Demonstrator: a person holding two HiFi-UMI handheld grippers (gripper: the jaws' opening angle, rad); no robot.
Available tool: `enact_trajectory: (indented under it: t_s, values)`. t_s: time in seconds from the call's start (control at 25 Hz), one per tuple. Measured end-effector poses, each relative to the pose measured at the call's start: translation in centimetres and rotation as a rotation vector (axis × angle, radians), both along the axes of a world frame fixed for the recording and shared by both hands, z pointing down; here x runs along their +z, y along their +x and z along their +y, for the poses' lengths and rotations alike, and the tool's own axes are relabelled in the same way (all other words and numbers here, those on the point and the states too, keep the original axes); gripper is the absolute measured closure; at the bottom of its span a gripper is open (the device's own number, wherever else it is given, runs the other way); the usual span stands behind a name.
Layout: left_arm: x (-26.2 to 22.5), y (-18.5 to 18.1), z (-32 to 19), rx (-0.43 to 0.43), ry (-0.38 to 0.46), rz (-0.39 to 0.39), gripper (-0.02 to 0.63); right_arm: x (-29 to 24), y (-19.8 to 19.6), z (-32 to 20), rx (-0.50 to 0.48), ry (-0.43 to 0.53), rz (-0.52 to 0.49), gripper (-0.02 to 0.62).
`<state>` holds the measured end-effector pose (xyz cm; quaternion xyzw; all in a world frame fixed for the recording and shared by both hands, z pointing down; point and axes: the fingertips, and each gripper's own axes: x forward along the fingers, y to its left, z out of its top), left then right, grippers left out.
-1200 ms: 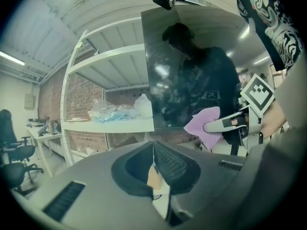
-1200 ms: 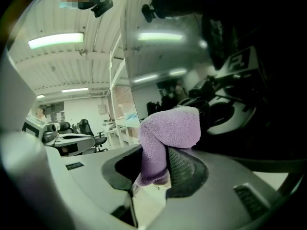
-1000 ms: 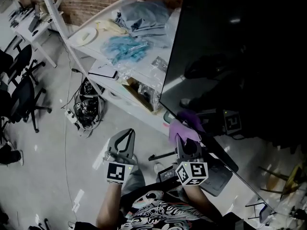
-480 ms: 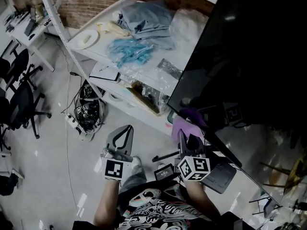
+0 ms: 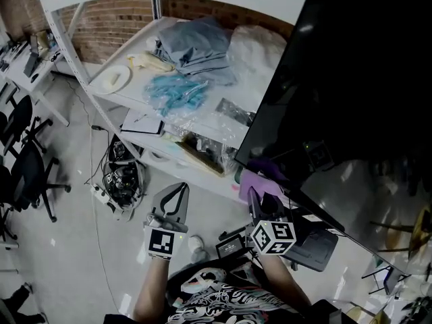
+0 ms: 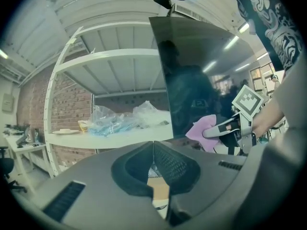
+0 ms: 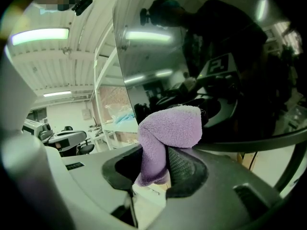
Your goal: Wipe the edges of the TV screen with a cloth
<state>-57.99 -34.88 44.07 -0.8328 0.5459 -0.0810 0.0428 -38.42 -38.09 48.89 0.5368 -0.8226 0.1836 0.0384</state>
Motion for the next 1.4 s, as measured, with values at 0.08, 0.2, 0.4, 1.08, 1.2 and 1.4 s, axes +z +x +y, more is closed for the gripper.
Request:
enact_trajectory:
  t_s: [0.08, 0.2, 0.4, 1.08, 1.2, 1.4]
  values:
    - [0.0, -0.2, -0.2, 0.015, 0.003, 0.001, 0.589, -0.1, -0.4, -0.2, 0.008, 0.004, 0.003, 0.446]
    - [-0.6, -0.8, -0.1, 0.022, 0.035, 0.043, 0.589, -0.1, -1.2, -0.3, 0.020, 0.006, 0.002, 0.446]
    - [-1.0, -1.1, -0.4, 0.043, 0.062, 0.067, 0.589, -0.1, -1.9, -0.8, 0.033, 0.003, 0.011, 0.446]
    - [-1.5, -0.4, -1.5, 0.097, 0.054, 0.090, 0.589, -0.3, -3.7, -1.7, 0.037, 0.003, 0.019, 0.446]
    - [-1.4, -0.6, -1.5, 0.094, 0.054, 0.089, 0.589, -0.3, -4.1, -2.0, 0.030, 0.002, 0.015, 0.446]
    - [-0.8, -1.5, -1.5, 0.079, 0.040, 0.084, 0.589, -0.3, -4.9, -2.3, 0.019, 0.002, 0.003, 0.446]
